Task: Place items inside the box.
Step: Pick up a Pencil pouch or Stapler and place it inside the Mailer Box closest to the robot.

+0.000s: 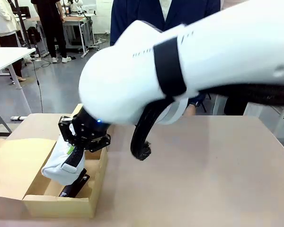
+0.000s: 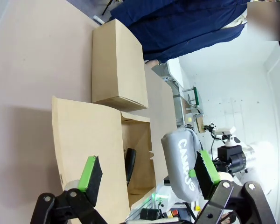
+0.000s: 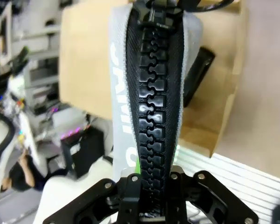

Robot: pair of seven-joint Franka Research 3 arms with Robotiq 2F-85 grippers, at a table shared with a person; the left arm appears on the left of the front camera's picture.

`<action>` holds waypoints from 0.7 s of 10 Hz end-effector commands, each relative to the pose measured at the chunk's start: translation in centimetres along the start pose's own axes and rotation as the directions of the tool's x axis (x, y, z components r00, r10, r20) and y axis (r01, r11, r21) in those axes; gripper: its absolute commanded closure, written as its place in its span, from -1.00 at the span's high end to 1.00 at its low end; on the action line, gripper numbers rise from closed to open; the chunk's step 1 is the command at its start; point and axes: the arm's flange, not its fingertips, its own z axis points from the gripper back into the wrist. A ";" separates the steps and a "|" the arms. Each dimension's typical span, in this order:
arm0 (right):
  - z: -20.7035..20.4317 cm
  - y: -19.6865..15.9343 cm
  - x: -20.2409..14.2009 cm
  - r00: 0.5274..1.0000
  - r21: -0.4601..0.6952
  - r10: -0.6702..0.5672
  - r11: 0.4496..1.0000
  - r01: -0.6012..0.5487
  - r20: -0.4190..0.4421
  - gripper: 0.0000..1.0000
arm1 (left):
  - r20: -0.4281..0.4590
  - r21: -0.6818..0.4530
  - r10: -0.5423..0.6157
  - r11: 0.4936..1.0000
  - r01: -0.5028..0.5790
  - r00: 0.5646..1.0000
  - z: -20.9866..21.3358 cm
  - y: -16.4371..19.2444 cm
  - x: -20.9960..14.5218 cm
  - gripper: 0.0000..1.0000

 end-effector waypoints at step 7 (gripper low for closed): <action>-7.6 6.2 1.8 0.994 -0.199 0.007 0.980 0.015 0.106 -0.86 | 0.020 -0.023 -0.018 1.000 0.019 1.000 0.0 0.0 0.1 1.00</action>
